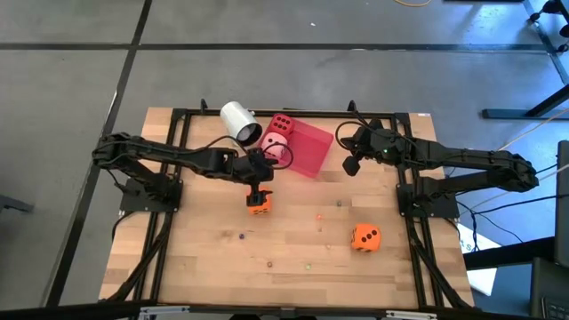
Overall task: Pick & Place Dice
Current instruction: Put the left big orange die into the red bin
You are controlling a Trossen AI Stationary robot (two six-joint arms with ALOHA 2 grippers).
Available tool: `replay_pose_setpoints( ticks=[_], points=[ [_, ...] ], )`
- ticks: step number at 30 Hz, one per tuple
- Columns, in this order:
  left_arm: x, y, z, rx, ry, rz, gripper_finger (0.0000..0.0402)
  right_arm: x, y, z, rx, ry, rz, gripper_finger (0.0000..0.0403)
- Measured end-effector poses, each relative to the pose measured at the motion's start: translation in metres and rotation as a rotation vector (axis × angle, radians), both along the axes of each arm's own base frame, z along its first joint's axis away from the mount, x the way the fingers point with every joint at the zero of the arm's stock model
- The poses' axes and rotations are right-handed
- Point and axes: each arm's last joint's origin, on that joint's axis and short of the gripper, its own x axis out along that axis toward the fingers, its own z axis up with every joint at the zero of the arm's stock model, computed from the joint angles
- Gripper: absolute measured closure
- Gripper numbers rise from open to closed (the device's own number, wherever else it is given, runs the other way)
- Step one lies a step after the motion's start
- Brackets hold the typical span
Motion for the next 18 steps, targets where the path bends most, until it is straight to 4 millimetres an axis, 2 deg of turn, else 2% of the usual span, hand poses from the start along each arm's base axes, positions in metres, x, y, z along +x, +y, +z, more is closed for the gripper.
replay_pose_setpoints(
  ticks=[18],
  points=[
    [-0.0082, -0.0018, -0.0072, -0.096, 0.098, 0.032, 0.0002, 0.0001, 0.0001, 0.0, 0.001, 0.0, 0.003, 0.0383]
  ],
)
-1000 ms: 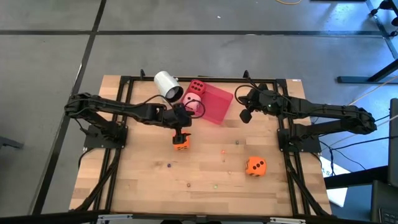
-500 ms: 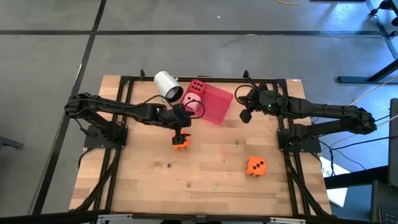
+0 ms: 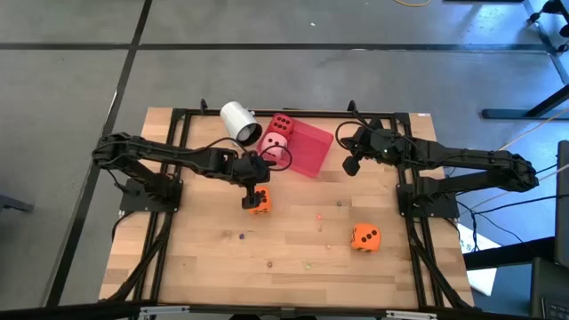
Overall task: Pick & Place Dice
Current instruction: Put the left big orange die into the red bin
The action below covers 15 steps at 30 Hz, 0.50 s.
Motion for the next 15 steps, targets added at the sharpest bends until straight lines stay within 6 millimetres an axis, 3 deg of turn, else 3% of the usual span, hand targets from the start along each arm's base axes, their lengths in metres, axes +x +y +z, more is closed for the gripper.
replay_pose_setpoints(
  ticks=[6, 15],
  points=[
    [-0.001, -0.007, -0.002, -0.087, 0.002, 0.052, 0.0002, 0.0, 0.0, 0.0, 0.0, 0.0, 0.0, 0.0383],
    [-0.002, -0.024, -0.008, -0.085, 0.02, 0.063, 0.0002, 0.0, 0.0, 0.0, 0.0, 0.0, 0.0, 0.0382]
  ],
)
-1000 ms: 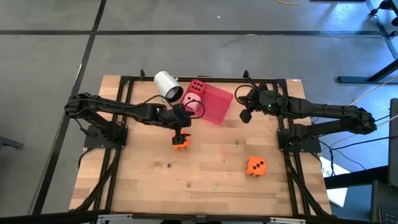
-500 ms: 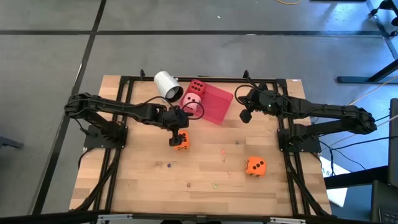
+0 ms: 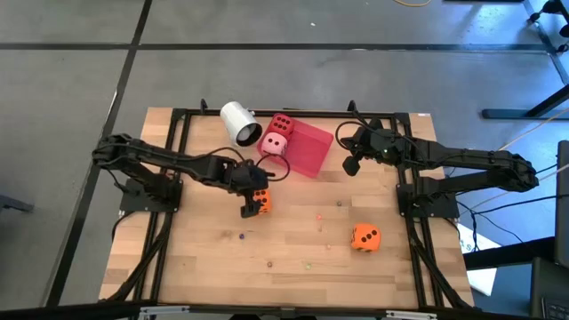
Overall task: Pick & Place Dice
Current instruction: Put the left big orange die into the red bin
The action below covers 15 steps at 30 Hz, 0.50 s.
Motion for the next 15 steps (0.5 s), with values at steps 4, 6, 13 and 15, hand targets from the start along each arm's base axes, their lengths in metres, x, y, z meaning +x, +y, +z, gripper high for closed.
replay_pose_setpoints(
  ticks=[4, 6, 13, 15],
  points=[
    [0.0, -0.003, -0.005, 0.04, 0.028, 0.05, 0.0002, 0.0, 0.0, 0.0, 0.0, 0.0, 0.0, 0.0382],
    [0.001, -0.003, -0.008, 0.025, 0.041, 0.058, 0.0002, 0.0, 0.0, 0.0, 0.0, 0.0, 0.0, 0.0382],
    [0.012, -0.006, -0.027, -0.026, 0.098, 0.042, 0.0002, 0.0, 0.0, 0.0, 0.0, 0.0, 0.0, 0.0382],
    [0.014, -0.005, -0.034, -0.015, 0.129, 0.051, 0.0001, 0.0, 0.0, 0.0, 0.0, 0.0, 0.0, 0.0382]
  ],
)
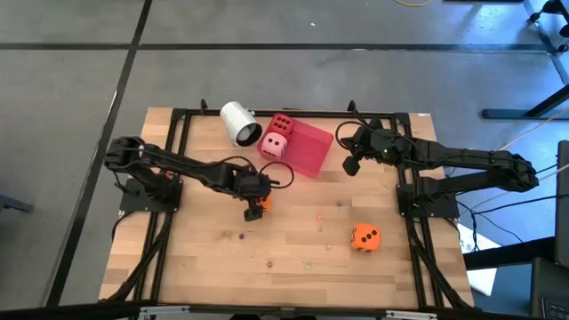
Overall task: Pick & Place Dice
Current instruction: Put the left big orange die into the red bin
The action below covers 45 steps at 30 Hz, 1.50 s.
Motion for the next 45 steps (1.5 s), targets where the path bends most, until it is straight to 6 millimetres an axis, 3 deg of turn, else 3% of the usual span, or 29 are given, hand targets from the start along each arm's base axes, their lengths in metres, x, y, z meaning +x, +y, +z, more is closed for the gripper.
replay_pose_setpoints(
  ticks=[26, 32, 45],
  points=[
    [0.001, 0.0, -0.002, 0.03, 0.006, -0.017, 0.0001, 0.0, 0.0, 0.0, -0.001, 0.0, -0.001, 0.0382],
    [0.002, 0.006, -0.002, 0.036, -0.013, 0.092, 0.0004, 0.0, 0.0, 0.0, -0.001, 0.0, -0.001, 0.0383],
    [0.014, 0.006, 0.005, 0.093, -0.137, -0.033, 0.0032, 0.0, 0.0, 0.0, -0.001, -0.001, -0.001, 0.0383]
  ],
)
